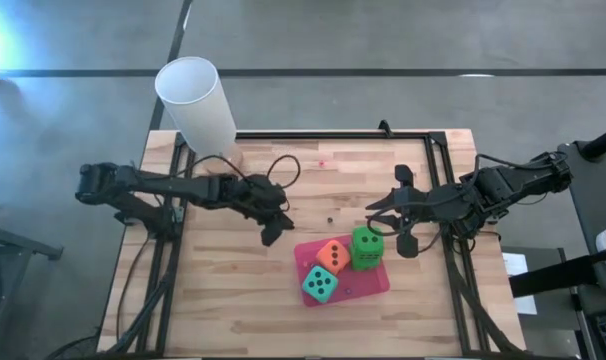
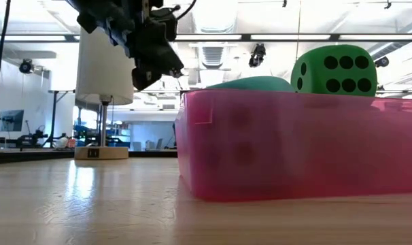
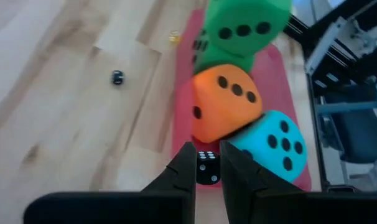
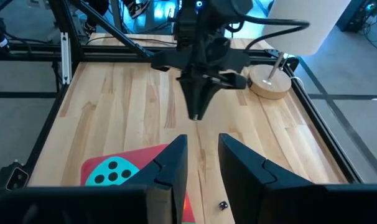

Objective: Pick & Place Dice
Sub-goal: Put the left small black dice into the pink bin

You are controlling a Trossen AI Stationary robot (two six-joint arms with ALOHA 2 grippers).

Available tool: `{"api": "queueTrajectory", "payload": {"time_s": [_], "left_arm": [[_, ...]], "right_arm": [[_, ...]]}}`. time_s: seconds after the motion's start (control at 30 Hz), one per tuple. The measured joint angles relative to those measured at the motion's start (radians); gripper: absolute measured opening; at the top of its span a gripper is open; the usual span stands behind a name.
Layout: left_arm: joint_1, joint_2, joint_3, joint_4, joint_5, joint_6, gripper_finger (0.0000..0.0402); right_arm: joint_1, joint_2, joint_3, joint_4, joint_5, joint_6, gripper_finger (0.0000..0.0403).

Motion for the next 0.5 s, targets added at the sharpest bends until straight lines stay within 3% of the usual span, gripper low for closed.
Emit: {"api": "queueTrajectory", "payload": {"time_s": [0.5], "left_arm": [[-0.131, 0.174, 0.006, 0.183, 0.0, 0.032, 0.0048]], "right_arm": [[0.0, 0.0, 0.0, 0.0, 0.0, -0.001, 0.0076]]}}
